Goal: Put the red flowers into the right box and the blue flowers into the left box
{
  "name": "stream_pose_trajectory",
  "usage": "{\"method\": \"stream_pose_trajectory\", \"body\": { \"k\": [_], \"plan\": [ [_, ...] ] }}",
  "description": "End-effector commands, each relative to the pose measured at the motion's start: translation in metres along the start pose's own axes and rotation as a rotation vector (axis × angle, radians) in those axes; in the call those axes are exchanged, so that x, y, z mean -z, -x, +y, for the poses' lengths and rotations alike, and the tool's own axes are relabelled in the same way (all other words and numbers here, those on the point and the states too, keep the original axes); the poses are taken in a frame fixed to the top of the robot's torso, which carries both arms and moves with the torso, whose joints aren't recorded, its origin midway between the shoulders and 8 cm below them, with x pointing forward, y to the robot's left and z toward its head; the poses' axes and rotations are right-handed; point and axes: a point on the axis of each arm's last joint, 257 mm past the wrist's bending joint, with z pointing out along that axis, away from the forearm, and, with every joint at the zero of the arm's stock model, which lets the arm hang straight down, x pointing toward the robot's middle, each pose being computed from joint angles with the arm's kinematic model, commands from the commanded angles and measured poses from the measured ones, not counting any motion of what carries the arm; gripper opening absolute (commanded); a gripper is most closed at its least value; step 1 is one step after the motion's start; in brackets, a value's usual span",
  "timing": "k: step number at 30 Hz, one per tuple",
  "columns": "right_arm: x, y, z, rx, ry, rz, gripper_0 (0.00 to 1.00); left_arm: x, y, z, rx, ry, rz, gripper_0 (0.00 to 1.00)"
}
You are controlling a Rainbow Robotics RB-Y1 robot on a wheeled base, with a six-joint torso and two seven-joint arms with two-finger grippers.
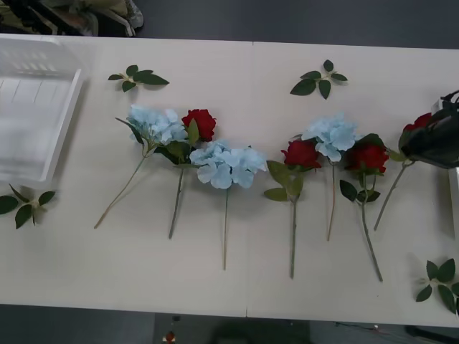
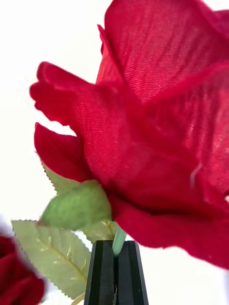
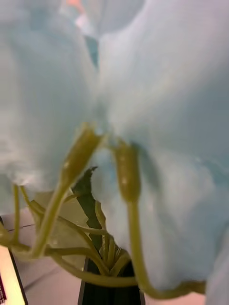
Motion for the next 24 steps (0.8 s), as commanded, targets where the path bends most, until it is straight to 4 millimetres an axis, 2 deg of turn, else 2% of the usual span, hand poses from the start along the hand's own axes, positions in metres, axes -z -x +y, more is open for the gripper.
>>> {"method": "stream_pose_trajectory", "body": {
  "k": [1, 2, 3, 5, 6, 9, 13, 16, 18, 20, 21, 24],
  "plan": [
    [0.071, 0.057, -0.011, 0.218, -0.052, -0.095, 0.0, -0.006, 0.011, 0.025, 0.023, 0.035, -0.046, 0.25],
    [0.077, 0.06, -0.014, 0.233, -0.058, -0.098, 0.0, -0.006, 0.009, 0.024, 0.025, 0.032, -0.044, 0.37],
    [0.09, 0.066, -0.023, 0.271, -0.076, -0.105, 0.0, -0.006, 0.009, 0.025, 0.025, 0.033, -0.042, 0.57],
    [0.111, 0.08, -0.039, 0.353, -0.116, -0.128, 0.0, -0.006, 0.009, 0.025, 0.025, 0.033, -0.042, 0.73],
    [0.119, 0.085, -0.05, 0.394, -0.142, -0.133, 0.0, -0.006, 0.01, 0.024, 0.025, 0.033, -0.046, 0.76],
    [0.142, 0.101, -0.086, 0.527, -0.257, -0.142, 0.0, -0.004, 0.014, 0.024, 0.033, 0.028, -0.057, 0.78],
    [0.153, 0.109, -0.121, 0.599, -0.366, -0.126, 0.0, 0.001, 0.027, 0.024, 0.046, 0.012, -0.092, 0.85],
    [0.148, 0.112, -0.143, 0.633, -0.417, -0.121, 0.0, 0.013, 0.044, 0.024, 0.065, -0.021, -0.129, 0.86],
    [0.143, 0.116, -0.16, 0.634, -0.447, -0.131, 0.0, 0.03, 0.063, 0.023, 0.082, -0.066, -0.166, 0.86],
    [0.135, 0.111, -0.174, 0.607, -0.453, -0.123, 0.0, 0.044, 0.077, 0.02, 0.098, -0.109, -0.191, 0.86],
    [0.129, 0.109, -0.184, 0.584, -0.456, -0.124, 0.0, 0.054, 0.084, 0.024, 0.124, -0.129, -0.203, 0.86],
    [0.116, 0.103, -0.202, 0.557, -0.461, -0.127, 0.0, 0.072, 0.09, 0.034, 0.164, -0.166, -0.222, 0.86]
  ]
}}
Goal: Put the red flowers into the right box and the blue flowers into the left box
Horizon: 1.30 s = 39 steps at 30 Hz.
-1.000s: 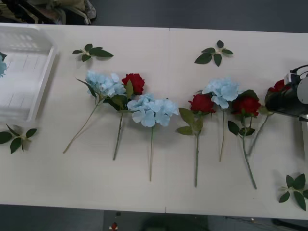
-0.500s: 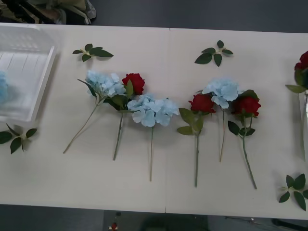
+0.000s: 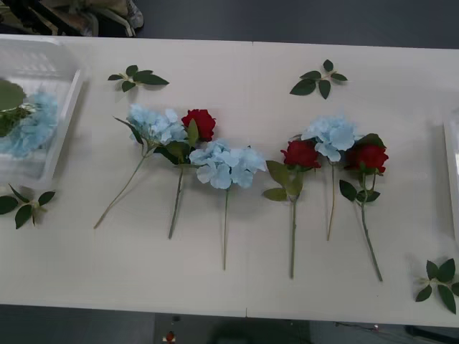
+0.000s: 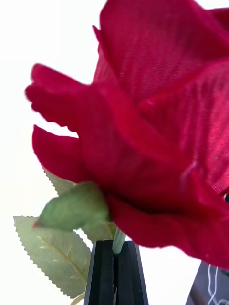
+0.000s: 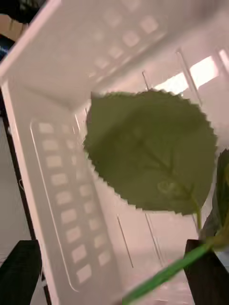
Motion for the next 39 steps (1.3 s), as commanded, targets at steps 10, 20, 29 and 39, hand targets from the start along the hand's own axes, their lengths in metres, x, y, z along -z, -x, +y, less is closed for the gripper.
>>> {"method": "stream_pose_trajectory", "body": {
  "k": [10, 20, 29, 39],
  "plan": [
    [-0.018, -0.019, -0.017, -0.045, -0.004, 0.008, 0.0, 0.082, 0.008, 0.108, -0.032, 0.03, -0.045, 1.0],
    [-0.017, -0.004, 0.005, -0.04, 0.084, -0.051, 1.0, 0.117, 0.054, 0.062, -0.13, -0.156, -0.208, 1.0],
    [0.02, 0.014, 0.06, -0.067, 0.283, -0.032, 1.0, 0.111, 0.104, -0.09, -0.12, -0.491, -0.364, 1.0],
    [0.101, 0.019, 0.172, -0.267, 0.617, 0.055, 1.0, 0.114, 0.097, -0.238, -0.112, -0.773, -0.398, 1.0]
  ]
}}
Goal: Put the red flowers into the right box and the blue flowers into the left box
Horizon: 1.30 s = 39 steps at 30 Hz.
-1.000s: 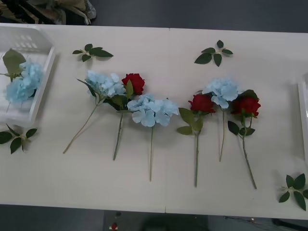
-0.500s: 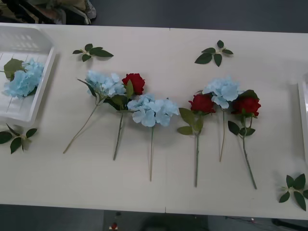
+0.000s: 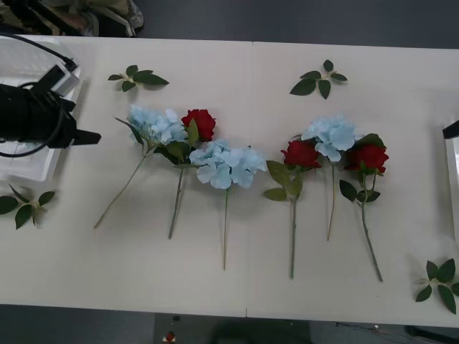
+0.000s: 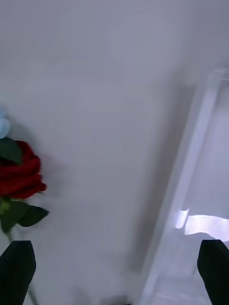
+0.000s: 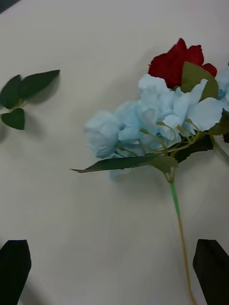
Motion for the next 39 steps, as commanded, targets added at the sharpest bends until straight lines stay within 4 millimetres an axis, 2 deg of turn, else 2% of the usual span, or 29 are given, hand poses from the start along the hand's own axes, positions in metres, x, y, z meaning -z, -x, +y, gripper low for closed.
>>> {"method": "stream_pose_trajectory", "body": {
  "k": [1, 6, 10, 13, 16, 19, 25, 30, 32, 33, 34, 35, 36, 37, 39],
  "plan": [
    [0.012, -0.017, 0.037, -0.056, 0.065, 0.011, 1.0, -0.017, -0.007, -0.027, -0.02, -0.043, 0.0, 1.0],
    [0.004, -0.052, 0.076, -0.055, 0.087, 0.028, 1.0, -0.043, -0.013, -0.055, -0.043, -0.081, 0.016, 1.0],
    [-0.008, -0.075, 0.104, -0.038, 0.092, 0.052, 1.0, -0.059, -0.008, -0.057, -0.068, -0.045, 0.0, 1.0],
    [-0.016, -0.083, 0.124, -0.032, 0.097, 0.064, 1.0, -0.071, -0.002, -0.055, -0.107, 0.001, -0.006, 1.0],
    [-0.029, -0.085, 0.14, -0.039, 0.106, 0.057, 1.0, -0.083, -0.001, -0.054, -0.121, 0.033, -0.01, 1.0],
    [-0.049, -0.086, 0.15, -0.025, 0.083, 0.043, 1.0, -0.095, -0.011, -0.055, -0.086, 0.035, -0.012, 1.0],
    [-0.088, -0.078, 0.158, -0.01, 0.033, 0.011, 1.0, -0.121, -0.028, -0.065, -0.037, 0.011, -0.001, 1.0],
    [-0.107, -0.071, 0.159, -0.033, 0.03, -0.008, 1.0, -0.128, -0.034, -0.066, -0.032, 0.011, 0.011, 1.0],
    [-0.116, -0.069, 0.159, -0.048, 0.032, -0.007, 1.0, -0.131, -0.034, -0.071, -0.043, 0.003, 0.015, 0.82],
    [-0.119, -0.067, 0.16, -0.054, 0.035, -0.009, 1.0, -0.132, -0.032, -0.071, -0.048, 0.002, 0.014, 0.66],
    [-0.123, -0.066, 0.161, -0.058, 0.037, -0.01, 1.0, -0.132, -0.033, -0.072, -0.052, 0.003, 0.017, 0.46],
    [-0.125, -0.064, 0.16, -0.058, 0.033, -0.012, 1.0, -0.133, -0.032, -0.072, -0.056, 0.004, 0.018, 0.32],
    [-0.129, -0.062, 0.158, -0.058, 0.029, -0.013, 1.0, -0.133, -0.033, -0.072, -0.059, 0.005, 0.019, 0.14],
    [-0.132, -0.062, 0.159, -0.06, 0.029, -0.013, 1.0, -0.133, -0.033, -0.072, -0.061, 0.007, 0.019, 0.05],
    [-0.137, -0.062, 0.154, -0.053, 0.015, -0.012, 1.0, -0.133, -0.032, -0.07, -0.063, 0.013, 0.017, 0.0]
  ]
}}
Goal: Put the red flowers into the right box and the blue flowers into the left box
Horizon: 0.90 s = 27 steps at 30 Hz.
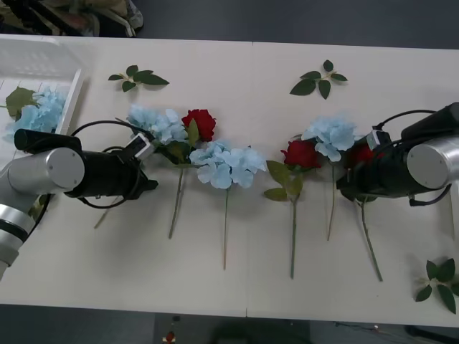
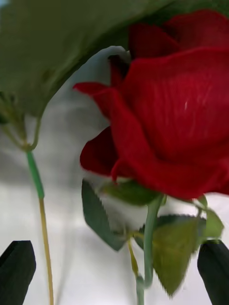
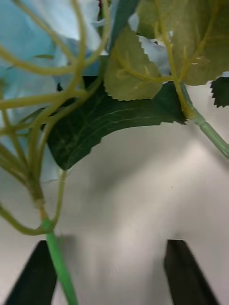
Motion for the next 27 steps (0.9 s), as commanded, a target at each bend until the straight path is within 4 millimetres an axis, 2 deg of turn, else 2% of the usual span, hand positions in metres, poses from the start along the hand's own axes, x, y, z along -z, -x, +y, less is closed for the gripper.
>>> {"method": "stream_pose_trajectory", "body": {
  "k": [1, 4, 5, 7, 8, 9, 10, 12, 14, 16, 19, 21, 22, 23, 24, 25, 27],
  "plan": [
    [-0.001, 0.021, -0.002, 0.057, -0.023, -0.035, 1.0, 0.009, 0.03, 0.023, -0.055, 0.05, -0.04, 0.0],
    [-0.008, 0.021, -0.006, 0.066, -0.034, -0.037, 1.0, 0.009, 0.033, 0.027, -0.053, 0.065, -0.054, 0.0],
    [-0.008, 0.022, -0.007, 0.062, -0.034, -0.039, 0.9, 0.01, 0.034, 0.028, -0.054, 0.069, -0.058, 0.0],
    [-0.01, 0.022, -0.009, 0.06, -0.037, -0.04, 0.53, 0.01, 0.039, 0.032, -0.053, 0.087, -0.074, 0.0],
    [-0.01, 0.023, -0.01, 0.06, -0.038, -0.04, 0.47, 0.011, 0.041, 0.034, -0.049, 0.092, -0.082, 0.0],
    [-0.01, 0.022, -0.01, 0.061, -0.037, -0.04, 0.34, 0.012, 0.046, 0.036, -0.048, 0.103, -0.099, 0.0],
    [-0.009, 0.024, -0.01, 0.061, -0.038, -0.043, 0.32, 0.013, 0.046, 0.039, -0.045, 0.11, -0.103, 0.0],
    [-0.008, 0.025, -0.012, 0.062, -0.041, -0.045, 0.21, 0.019, 0.054, 0.049, -0.04, 0.128, -0.12, 0.0],
    [-0.006, 0.027, -0.013, 0.063, -0.043, -0.048, 0.0, 0.029, 0.063, 0.059, -0.04, 0.146, -0.145, 0.0],
    [-0.005, 0.028, -0.014, 0.065, -0.045, -0.048, 0.0, 0.036, 0.068, 0.067, -0.044, 0.163, -0.154, 0.0],
    [-0.004, 0.029, -0.016, 0.063, -0.047, -0.048, 0.0, 0.063, 0.073, 0.089, -0.05, 0.195, -0.156, 0.0],
    [-0.001, 0.032, -0.018, 0.063, -0.048, -0.051, 0.0, 0.096, 0.075, 0.114, -0.063, 0.236, -0.14, 0.0],
    [0.0, 0.032, -0.018, 0.063, -0.048, -0.052, 0.0, 0.107, 0.074, 0.122, -0.068, 0.251, -0.132, 0.0],
    [0.001, 0.034, -0.02, 0.061, -0.049, -0.054, 0.0, 0.132, 0.072, 0.139, -0.088, 0.287, -0.103, 0.0],
    [0.002, 0.035, -0.021, 0.062, -0.049, -0.055, 0.0, 0.15, 0.069, 0.15, -0.102, 0.312, -0.078, 0.0],
    [0.003, 0.036, -0.021, 0.06, -0.049, -0.056, 0.0, 0.16, 0.066, 0.156, -0.112, 0.329, -0.059, 0.0],
    [0.008, 0.04, -0.024, 0.056, -0.048, -0.061, 0.0, 0.205, 0.057, 0.183, -0.161, 0.419, 0.028, 0.0]
  ]
}}
